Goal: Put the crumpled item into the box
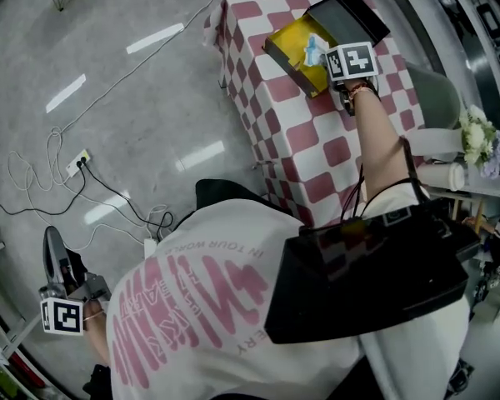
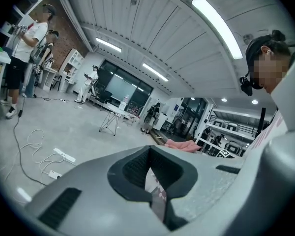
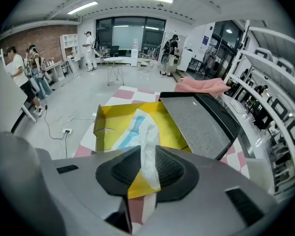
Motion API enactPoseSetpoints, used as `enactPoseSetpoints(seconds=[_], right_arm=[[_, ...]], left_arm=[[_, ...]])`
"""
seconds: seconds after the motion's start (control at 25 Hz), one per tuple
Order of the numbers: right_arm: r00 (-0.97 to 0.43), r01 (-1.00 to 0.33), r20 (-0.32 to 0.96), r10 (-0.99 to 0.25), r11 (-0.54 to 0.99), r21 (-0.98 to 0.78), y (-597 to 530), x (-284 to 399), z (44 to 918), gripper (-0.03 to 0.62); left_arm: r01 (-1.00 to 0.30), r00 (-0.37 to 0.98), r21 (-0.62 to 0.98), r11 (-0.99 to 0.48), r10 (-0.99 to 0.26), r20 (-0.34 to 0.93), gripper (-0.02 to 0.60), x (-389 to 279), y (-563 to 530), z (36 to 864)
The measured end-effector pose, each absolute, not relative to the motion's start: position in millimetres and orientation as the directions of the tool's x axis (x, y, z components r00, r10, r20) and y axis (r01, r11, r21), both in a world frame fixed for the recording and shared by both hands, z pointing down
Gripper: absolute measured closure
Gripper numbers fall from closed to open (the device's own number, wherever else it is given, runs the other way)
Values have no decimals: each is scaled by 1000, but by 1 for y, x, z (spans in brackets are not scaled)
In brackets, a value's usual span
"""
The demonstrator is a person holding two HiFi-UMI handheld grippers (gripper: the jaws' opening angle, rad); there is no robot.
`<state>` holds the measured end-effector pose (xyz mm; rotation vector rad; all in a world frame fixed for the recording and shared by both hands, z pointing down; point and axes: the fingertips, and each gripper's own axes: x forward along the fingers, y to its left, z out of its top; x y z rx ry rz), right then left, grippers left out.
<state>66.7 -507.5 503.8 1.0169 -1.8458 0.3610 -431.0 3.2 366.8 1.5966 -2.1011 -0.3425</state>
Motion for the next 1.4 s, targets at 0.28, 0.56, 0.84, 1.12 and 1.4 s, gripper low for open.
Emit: enactPoseSetpoints(seconds=[0.28, 0.56, 0.84, 1.12, 1.4], right_arm=[[-167, -742, 876, -453, 643, 191, -514, 66, 517, 513], [-169, -723, 885, -435, 665, 189, -520, 66, 523, 511], [-171, -709, 896, -410, 683, 177, -524, 68, 529, 511], [-175, -706, 908, -379, 692, 153, -526, 74, 537, 508], [-183, -696, 922, -341, 707, 123, -529, 74, 541, 505]], left_arm=[[-817, -239, 478, 323, -944, 228, 574, -427, 4, 372], [-803, -254, 491, 339, -939, 233, 574, -420, -2, 377], [-790, -272, 509, 342, -939, 210, 574, -416, -10, 374], [-806, -256, 489, 333, -941, 220, 574, -409, -20, 374], [-812, -245, 482, 330, -941, 232, 574, -403, -31, 375]])
